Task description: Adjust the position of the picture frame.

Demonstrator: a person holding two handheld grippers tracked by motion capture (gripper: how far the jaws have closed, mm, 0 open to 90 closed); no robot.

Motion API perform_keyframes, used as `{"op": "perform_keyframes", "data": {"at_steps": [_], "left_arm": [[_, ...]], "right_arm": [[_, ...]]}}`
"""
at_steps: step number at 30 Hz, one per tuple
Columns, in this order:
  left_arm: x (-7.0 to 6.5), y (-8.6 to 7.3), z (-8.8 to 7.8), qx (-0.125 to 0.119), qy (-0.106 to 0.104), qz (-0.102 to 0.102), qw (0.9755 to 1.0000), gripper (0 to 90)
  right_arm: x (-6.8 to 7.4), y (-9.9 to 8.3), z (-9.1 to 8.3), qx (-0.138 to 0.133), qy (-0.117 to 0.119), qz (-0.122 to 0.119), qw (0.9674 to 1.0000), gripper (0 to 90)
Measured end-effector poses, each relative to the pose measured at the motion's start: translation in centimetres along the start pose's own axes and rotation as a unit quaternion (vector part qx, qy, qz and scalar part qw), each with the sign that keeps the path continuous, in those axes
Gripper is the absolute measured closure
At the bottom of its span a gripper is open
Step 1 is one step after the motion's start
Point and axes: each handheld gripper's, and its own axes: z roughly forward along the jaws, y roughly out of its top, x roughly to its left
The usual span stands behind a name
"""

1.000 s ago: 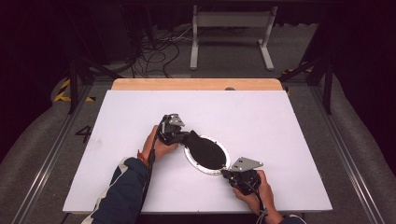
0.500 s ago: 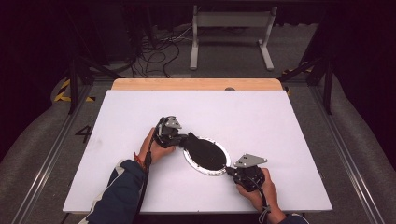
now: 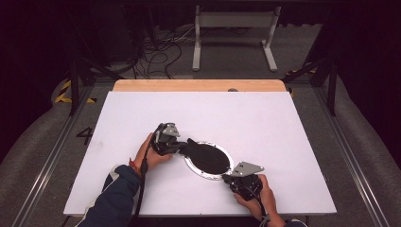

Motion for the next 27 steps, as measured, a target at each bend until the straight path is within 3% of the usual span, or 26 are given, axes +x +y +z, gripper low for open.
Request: {"op": "perform_keyframes", "data": {"at_steps": [13,16,27], "left_arm": [[-0.9,-1.7,-1.2,-0.009,-0.010,-0.006,0.9999,90.0],[-1.2,-2.2,-1.4,-0.015,-0.018,-0.017,0.9996,90.0],[-2.6,-3.7,-2.4,-0.023,-0.032,-0.006,0.9992,90.0]], "right_arm": [[-0.5,0.0,0.1,-0.005,-0.013,0.005,0.9999,90.0],[-0.7,0.0,0.2,-0.005,-0.018,0.009,0.9998,90.0],[-1.7,-0.1,0.3,-0.012,-0.029,0.028,0.9991,90.0]]}}
